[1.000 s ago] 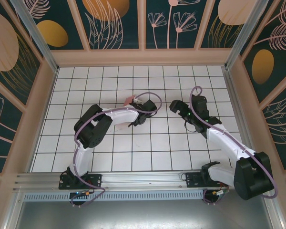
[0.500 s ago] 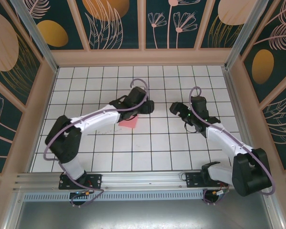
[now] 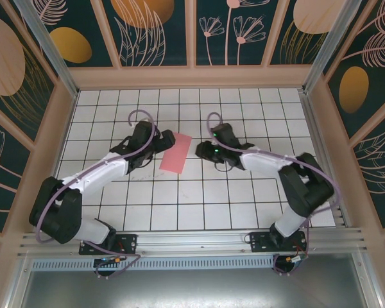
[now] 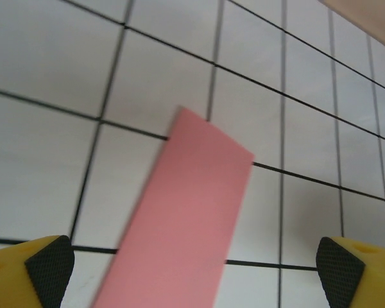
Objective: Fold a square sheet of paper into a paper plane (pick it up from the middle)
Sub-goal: Move the paper to the center of the table.
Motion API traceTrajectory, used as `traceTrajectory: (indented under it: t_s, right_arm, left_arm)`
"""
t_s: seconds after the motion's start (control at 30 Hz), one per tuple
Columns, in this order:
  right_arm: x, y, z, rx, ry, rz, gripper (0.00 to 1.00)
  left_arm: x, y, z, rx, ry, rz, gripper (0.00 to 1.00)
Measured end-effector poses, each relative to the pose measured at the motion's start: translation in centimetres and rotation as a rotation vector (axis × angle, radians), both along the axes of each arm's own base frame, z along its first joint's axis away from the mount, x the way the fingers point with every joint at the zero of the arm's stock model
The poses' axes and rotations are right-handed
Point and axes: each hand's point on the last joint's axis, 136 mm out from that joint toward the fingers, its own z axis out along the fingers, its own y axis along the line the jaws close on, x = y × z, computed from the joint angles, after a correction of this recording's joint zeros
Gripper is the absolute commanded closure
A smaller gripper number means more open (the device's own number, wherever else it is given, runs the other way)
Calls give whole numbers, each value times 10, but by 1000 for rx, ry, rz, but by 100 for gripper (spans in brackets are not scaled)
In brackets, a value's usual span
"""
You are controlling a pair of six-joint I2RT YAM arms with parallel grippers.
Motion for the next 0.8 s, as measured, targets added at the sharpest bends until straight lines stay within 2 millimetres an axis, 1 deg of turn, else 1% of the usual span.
traceTrajectory:
  t_s: [0.13,0.23,0.33,0.4,0.5,0.6,0.8]
  right_arm:
    - [6,53,-7,11,-4,85,68]
    - [11,87,-14,16,-6,133,71]
    - [13,115,-24,16,-2,172,72]
    - [14,127,-31,10,3,192,72]
    - [13,137,-45,-16,21,213,72]
    - [12,136,-58,-47,42,225,72]
    - [9,134,-61,-81,13,279,72]
  left_arm:
    - [-8,29,-12,-17,32,83,2]
    - [-14,49,-17,-39,42,148,1]
    - [-19,68,-25,-64,57,216,1]
    - [-21,77,-29,-79,65,250,1]
    - [-23,80,-34,-95,76,266,2]
    - [-21,78,-32,-114,72,265,1]
    - [-19,73,-29,-139,63,248,2]
